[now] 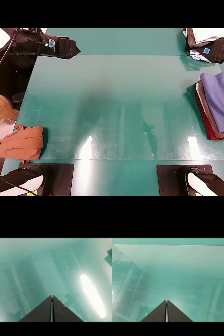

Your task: Fold the shirts.

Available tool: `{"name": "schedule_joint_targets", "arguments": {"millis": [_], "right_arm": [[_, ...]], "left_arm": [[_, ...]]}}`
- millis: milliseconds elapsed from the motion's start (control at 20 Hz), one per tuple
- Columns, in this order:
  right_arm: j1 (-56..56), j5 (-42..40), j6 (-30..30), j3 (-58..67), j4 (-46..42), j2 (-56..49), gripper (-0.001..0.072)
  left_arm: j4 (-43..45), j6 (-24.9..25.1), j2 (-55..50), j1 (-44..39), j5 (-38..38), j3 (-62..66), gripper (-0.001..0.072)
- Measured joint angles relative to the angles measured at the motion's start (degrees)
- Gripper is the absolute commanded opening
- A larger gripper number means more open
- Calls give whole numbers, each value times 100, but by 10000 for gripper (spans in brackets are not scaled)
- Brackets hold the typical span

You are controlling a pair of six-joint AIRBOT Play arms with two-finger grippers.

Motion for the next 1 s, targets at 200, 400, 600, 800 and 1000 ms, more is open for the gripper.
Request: {"name": "schedule_joint_targets", "arguments": {"millis": [200, 400, 600, 800, 1000], "right_arm": [[4, 0, 0, 0, 4, 0, 19], [4, 0, 0, 0, 4, 0, 19], [4, 0, 0, 0, 4, 0, 19], [4, 0, -2, 0, 7, 0, 19], [4, 0, 0, 0, 7, 0, 19]], "left_arm": [[0, 0, 0, 2, 0, 0, 26], [0, 0, 0, 0, 0, 0, 26], [-2, 0, 0, 0, 2, 0, 26], [-2, -7, 17, 28, 111, 2, 25], [629, -11, 402, 319, -807, -94, 25]]}}
